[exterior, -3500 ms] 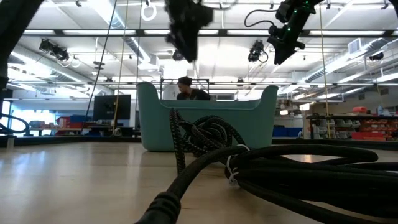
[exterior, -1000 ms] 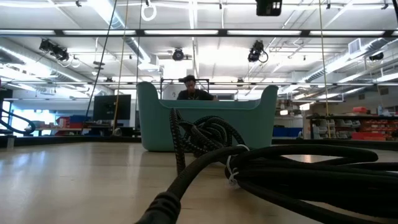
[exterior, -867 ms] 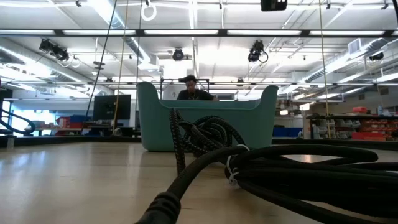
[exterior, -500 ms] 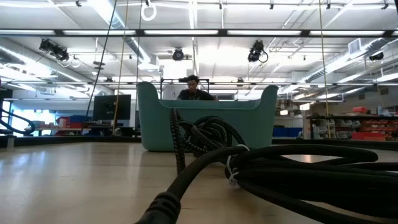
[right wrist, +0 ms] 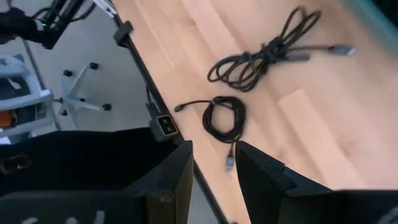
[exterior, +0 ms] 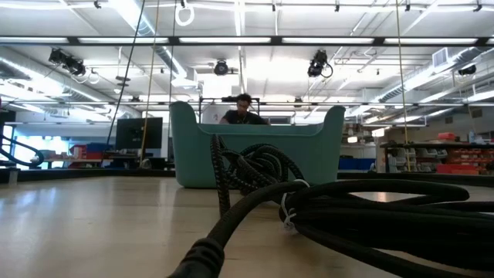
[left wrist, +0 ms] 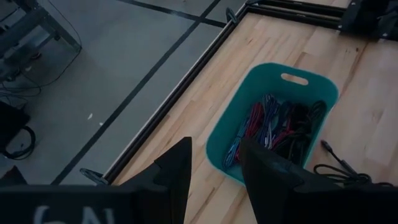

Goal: Pick and place USB-C Cables
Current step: Put the bottom black charger cable into the light blue bin

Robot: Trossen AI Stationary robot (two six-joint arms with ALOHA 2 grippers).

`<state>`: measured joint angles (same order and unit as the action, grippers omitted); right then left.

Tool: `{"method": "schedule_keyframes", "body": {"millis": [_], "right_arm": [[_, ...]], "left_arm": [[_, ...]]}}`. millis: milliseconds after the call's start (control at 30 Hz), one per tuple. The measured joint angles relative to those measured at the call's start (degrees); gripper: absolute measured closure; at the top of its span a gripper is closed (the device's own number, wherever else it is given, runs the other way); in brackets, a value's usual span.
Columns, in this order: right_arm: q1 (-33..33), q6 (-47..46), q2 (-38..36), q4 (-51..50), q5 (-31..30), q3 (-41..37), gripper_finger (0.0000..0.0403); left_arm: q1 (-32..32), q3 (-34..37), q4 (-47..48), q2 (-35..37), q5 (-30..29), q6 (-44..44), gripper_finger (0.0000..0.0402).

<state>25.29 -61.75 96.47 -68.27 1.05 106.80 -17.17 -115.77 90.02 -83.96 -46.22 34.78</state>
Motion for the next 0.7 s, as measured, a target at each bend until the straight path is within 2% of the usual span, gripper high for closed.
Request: {"method": "schedule_keyframes", "body": {"millis": [367, 700], "right_arm": [[4.7, -9.4, 0.1, 19.9, 0.0, -19.9, 0.0276], [5.3, -12.3, 0.1, 31.2, 1.9, -36.5, 0.0276]], "left_arm": [[0.0, 0.0, 0.0, 0.0, 0.0, -1.0, 0.0260], [0.0, 0.0, 0.0, 0.0, 0.0, -1.0, 0.0260]]}}
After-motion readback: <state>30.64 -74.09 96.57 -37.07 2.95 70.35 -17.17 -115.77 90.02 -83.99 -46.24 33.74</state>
